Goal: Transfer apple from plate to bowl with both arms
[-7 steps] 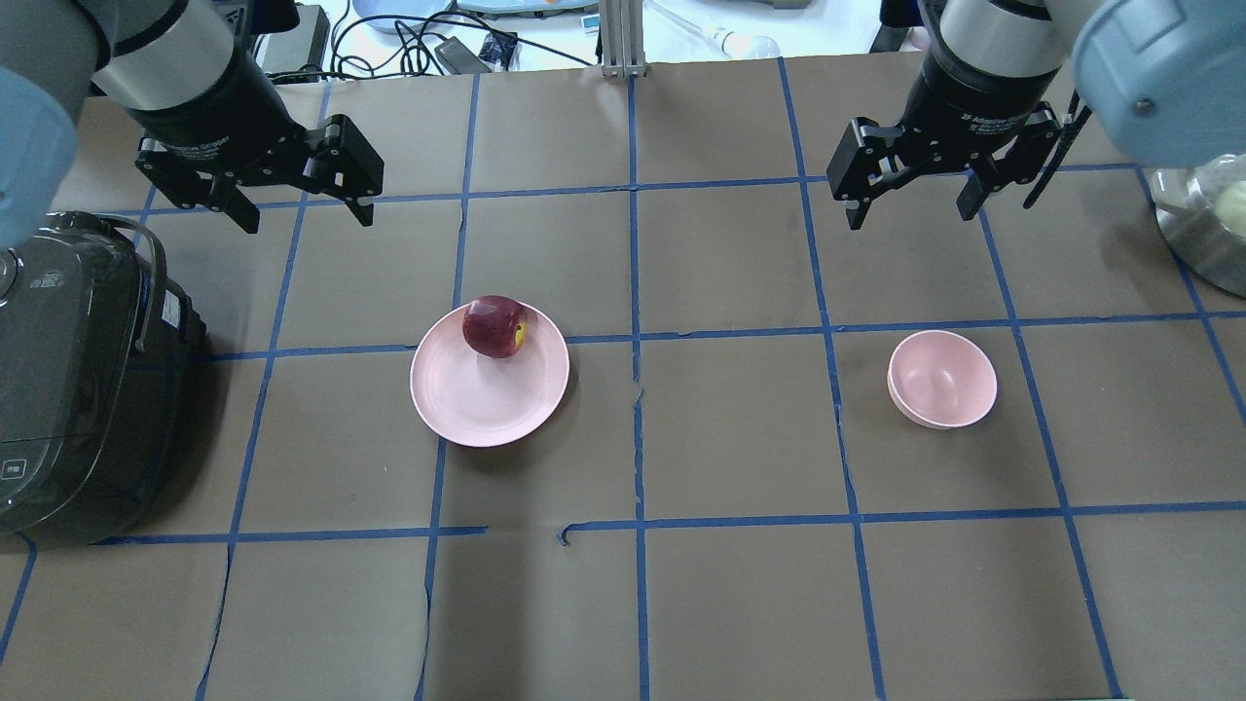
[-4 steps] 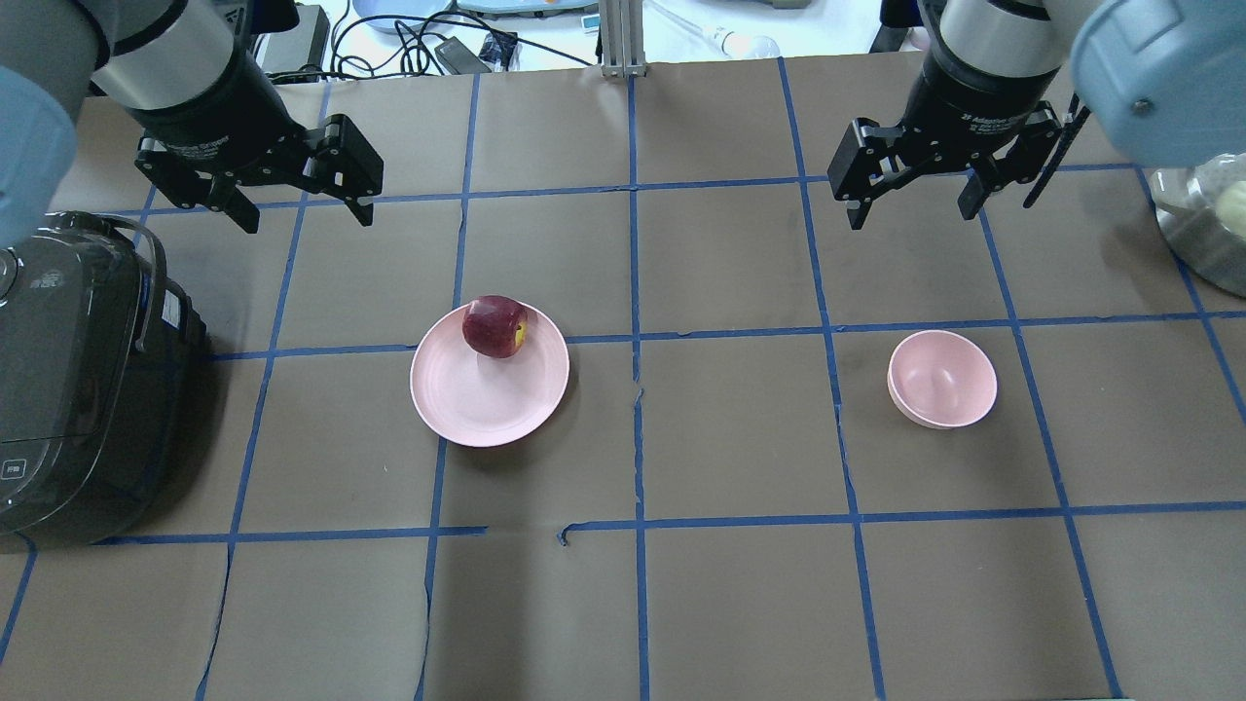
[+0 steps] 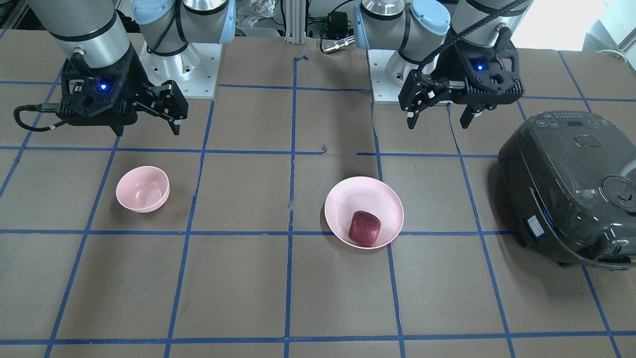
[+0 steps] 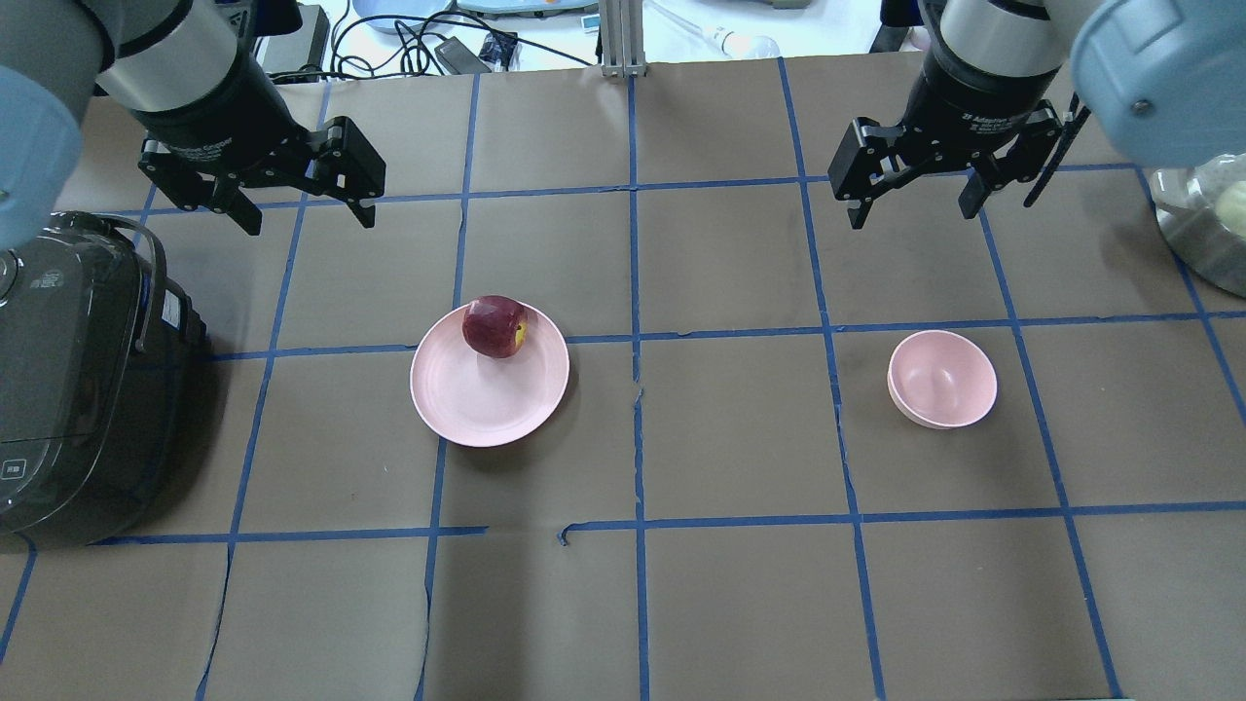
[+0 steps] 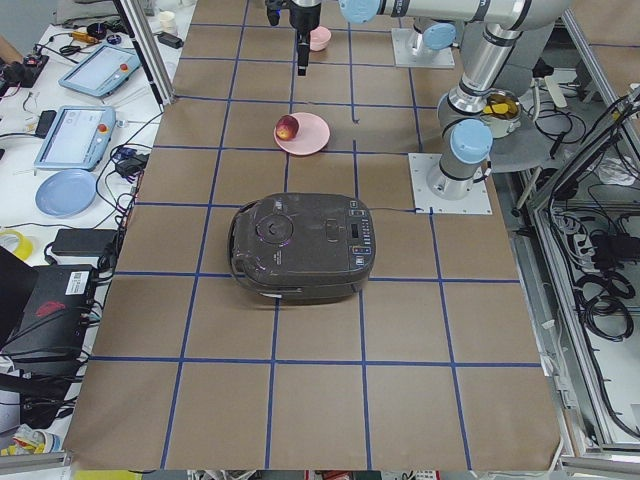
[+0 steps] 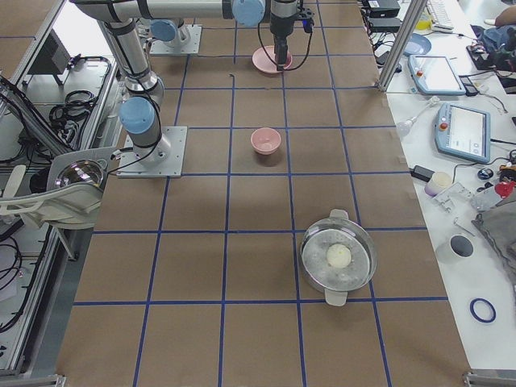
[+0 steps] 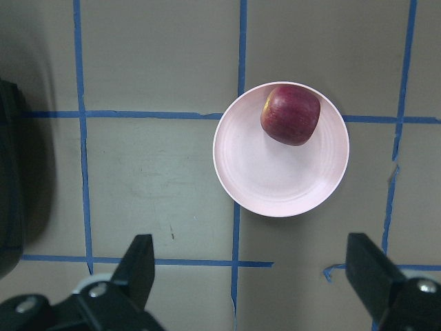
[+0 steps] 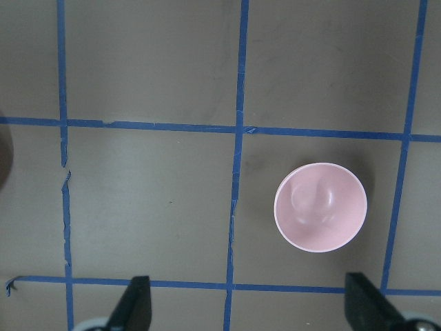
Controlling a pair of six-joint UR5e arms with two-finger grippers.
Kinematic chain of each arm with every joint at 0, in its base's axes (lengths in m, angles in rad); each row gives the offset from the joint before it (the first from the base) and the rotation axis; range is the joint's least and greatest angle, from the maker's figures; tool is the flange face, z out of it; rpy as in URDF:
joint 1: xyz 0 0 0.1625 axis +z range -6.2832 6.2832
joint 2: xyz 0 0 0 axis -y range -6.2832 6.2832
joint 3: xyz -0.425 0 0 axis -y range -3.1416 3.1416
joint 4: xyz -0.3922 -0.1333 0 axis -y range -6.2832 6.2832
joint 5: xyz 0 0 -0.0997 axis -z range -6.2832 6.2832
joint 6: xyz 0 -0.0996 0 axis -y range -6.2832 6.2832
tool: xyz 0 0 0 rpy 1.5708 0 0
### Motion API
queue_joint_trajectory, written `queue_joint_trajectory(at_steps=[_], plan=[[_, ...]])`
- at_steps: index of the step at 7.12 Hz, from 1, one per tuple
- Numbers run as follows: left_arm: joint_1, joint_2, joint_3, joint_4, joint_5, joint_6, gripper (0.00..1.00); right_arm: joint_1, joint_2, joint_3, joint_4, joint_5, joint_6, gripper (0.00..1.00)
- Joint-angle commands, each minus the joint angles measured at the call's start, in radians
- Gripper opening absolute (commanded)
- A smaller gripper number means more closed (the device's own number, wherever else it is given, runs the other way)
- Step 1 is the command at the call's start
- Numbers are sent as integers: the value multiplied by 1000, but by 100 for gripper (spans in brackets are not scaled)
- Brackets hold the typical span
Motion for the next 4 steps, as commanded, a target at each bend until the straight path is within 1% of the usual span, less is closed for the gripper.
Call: queue_joint_trajectory(at_steps=[1, 4], plan=[[0, 0, 0, 0, 0, 0, 100, 0, 0, 0, -3, 9, 0, 100], [0, 0, 0, 0, 0, 0, 100, -25, 11, 0, -20, -1, -3, 100]])
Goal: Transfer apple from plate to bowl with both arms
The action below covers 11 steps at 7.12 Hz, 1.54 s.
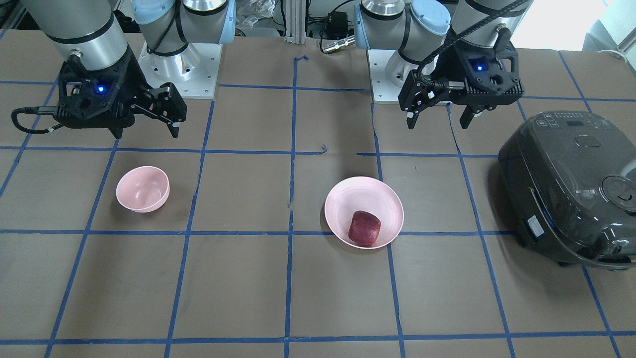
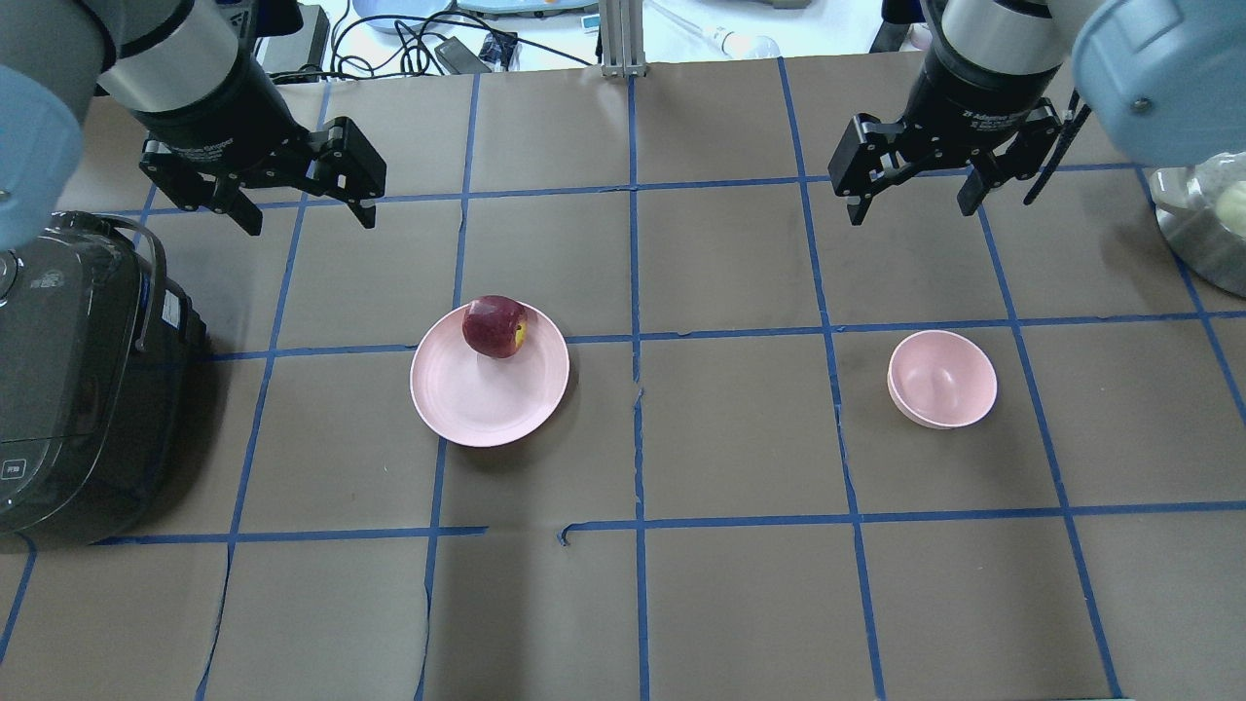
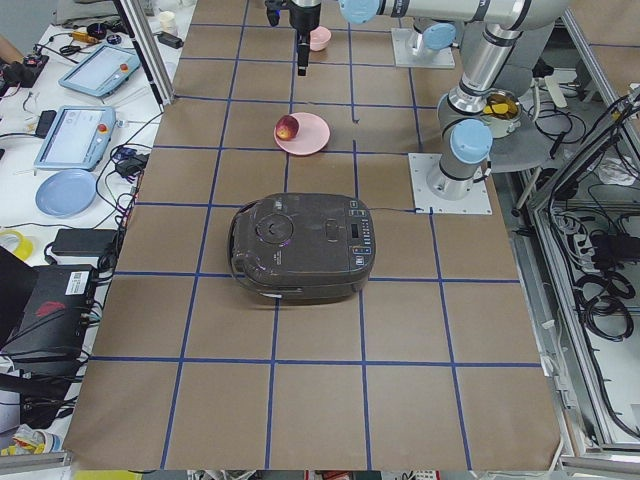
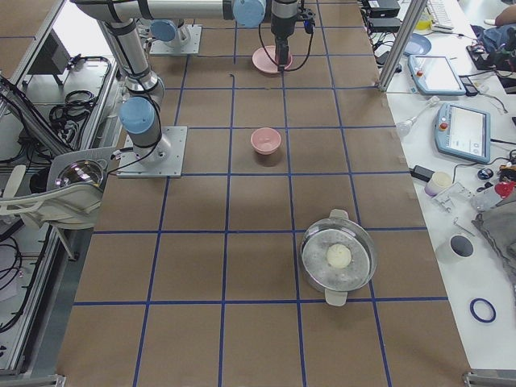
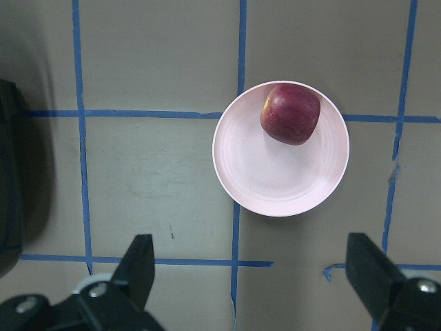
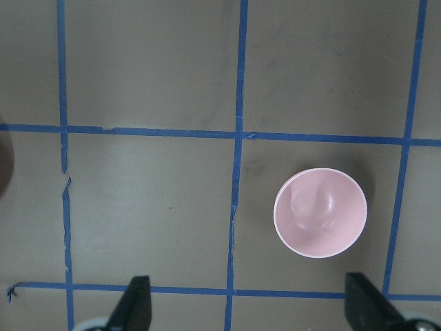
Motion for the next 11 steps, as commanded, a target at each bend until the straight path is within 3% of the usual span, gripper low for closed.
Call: queue_joint_trajectory(at_steps=[1, 3, 5, 6, 8, 9, 11], plan=[[0, 0, 0, 0, 0, -1, 100, -25, 16, 0, -12, -5, 7, 100], [0, 0, 0, 0, 0, -1, 100, -117, 57, 5, -15, 2, -117, 100], [0, 2, 2, 0, 0, -1, 100, -285, 69, 90, -31, 13, -365, 100], [0, 2, 2, 0, 0, -1, 100, -350, 78, 176, -119, 10, -378, 100], [0, 0, 3, 0, 0, -1, 100, -361, 123, 373, -417, 12, -415, 100], [0, 0, 3, 0, 0, -1, 100, -361, 135, 447, -505, 15, -415, 100], [0, 2, 3, 0, 0, 1, 100, -361, 213, 492, -621, 15, -417, 100]])
